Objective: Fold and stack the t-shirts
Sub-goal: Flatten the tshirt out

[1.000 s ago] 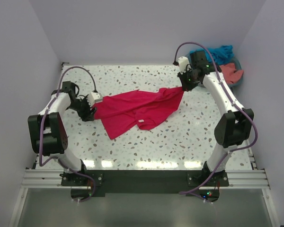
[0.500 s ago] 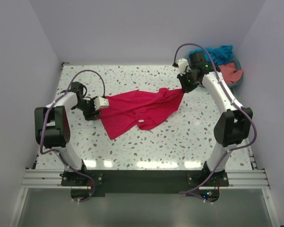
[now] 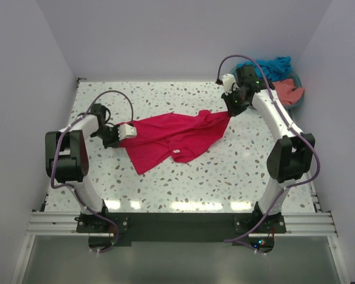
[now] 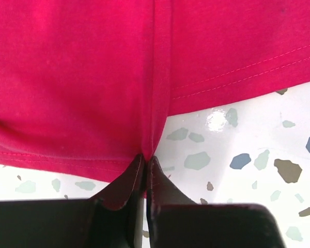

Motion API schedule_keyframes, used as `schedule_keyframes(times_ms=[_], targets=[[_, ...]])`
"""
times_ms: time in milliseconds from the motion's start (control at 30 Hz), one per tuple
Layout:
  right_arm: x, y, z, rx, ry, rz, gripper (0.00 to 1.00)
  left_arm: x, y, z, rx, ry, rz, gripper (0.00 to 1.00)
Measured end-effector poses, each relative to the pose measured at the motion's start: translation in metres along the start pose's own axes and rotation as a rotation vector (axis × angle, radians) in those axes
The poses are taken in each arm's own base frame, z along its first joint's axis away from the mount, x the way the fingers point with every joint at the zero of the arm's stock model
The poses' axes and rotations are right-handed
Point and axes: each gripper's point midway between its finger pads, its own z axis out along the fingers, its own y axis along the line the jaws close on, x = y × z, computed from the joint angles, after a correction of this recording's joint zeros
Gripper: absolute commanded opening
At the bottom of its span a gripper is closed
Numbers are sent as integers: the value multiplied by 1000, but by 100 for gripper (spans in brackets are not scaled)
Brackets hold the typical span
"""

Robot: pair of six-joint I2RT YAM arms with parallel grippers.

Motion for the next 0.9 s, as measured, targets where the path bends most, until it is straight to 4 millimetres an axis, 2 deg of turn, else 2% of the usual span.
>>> schedule_keyframes(times_ms=[100, 167, 200, 267, 333, 367, 433, 567, 733, 900], targets=[[-6, -3, -2, 13, -16, -3, 0, -4, 9, -10, 0, 9, -64, 0], [-25, -12, -7, 42, -59, -11, 0, -19, 40, -28, -44, -19, -123, 0], [-38, -19, -10, 66, -92, -16, 0, -30, 65, -43, -97, -45, -149, 0], [-70, -34, -23, 128, -177, -27, 0, -58, 122, -83, -240, -118, -179, 0], [-100, -48, -40, 191, -268, -36, 0, -86, 166, -131, -382, -197, -189, 0], [-116, -56, -53, 229, -322, -41, 0, -99, 182, -157, -452, -240, -192, 0], [-144, -70, -82, 311, -426, -47, 0, -124, 199, -203, -564, -324, -209, 0], [-189, -93, -143, 473, -626, -68, 0, -151, 201, -267, -713, -448, -288, 0], [-209, -107, -203, 623, -765, -90, 0, -174, 188, -337, -887, -584, -328, 0], [-214, -104, -279, 738, -912, -108, 0, -194, 147, -406, -1054, -704, -300, 0]])
